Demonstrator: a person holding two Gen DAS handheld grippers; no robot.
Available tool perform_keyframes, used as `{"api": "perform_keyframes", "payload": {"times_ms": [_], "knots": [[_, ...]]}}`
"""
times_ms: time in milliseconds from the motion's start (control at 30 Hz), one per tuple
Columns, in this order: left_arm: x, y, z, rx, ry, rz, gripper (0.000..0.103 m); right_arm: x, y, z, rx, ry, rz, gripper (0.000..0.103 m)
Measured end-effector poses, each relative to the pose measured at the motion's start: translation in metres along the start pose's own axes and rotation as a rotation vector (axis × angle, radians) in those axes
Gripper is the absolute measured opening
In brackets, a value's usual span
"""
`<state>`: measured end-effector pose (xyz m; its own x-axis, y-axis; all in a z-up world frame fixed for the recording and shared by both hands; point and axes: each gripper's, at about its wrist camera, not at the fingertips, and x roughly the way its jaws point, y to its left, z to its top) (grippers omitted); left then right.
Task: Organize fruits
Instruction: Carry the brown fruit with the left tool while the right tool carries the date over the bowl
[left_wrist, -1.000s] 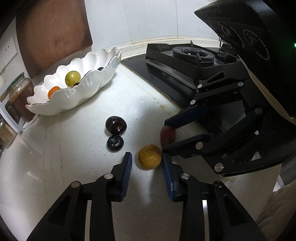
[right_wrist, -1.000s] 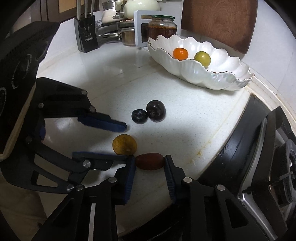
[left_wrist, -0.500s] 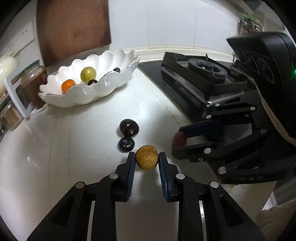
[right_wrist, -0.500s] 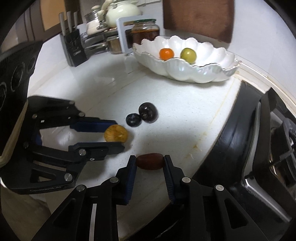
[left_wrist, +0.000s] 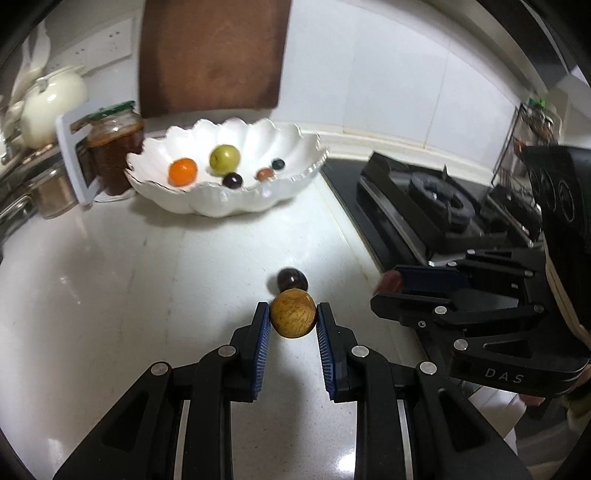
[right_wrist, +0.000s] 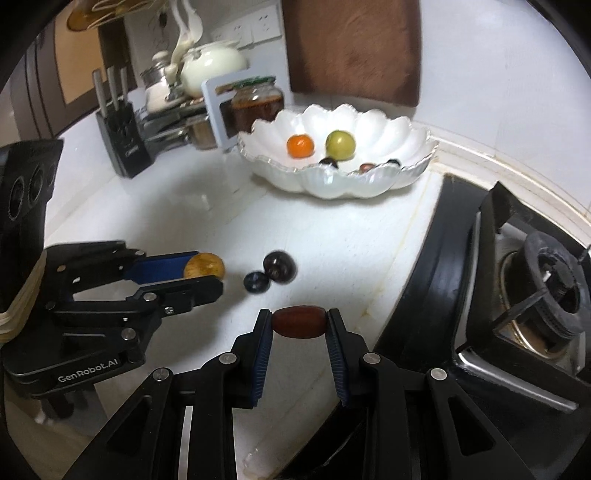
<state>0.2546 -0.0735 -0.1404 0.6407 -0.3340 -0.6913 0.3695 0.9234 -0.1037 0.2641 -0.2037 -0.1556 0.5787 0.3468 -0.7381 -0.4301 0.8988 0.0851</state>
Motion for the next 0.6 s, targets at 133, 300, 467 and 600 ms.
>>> {"api": "perform_keyframes", "payload": {"times_ms": [133, 300, 467, 600], "knots": [[-0.011, 0.004, 0.006, -0.006, -0.035, 0.016, 0.026, -0.008, 0.001, 0.007, 0.035, -0.042, -0.019, 0.031], [-0.024, 0.01, 0.013, -0.007, -0.069, 0.04, 0.026, -0.021, 0.004, 0.017, 0.052, -0.096, -0.046, 0.031], [-0.039, 0.016, 0.021, -0.017, -0.096, 0.067, 0.026, -0.033, 0.011, 0.028, 0.055, -0.144, -0.078, 0.031], [-0.048, 0.022, 0.027, -0.026, -0.125, 0.077, 0.026, -0.04, 0.016, 0.037, 0.058, -0.174, -0.098, 0.031]]}}
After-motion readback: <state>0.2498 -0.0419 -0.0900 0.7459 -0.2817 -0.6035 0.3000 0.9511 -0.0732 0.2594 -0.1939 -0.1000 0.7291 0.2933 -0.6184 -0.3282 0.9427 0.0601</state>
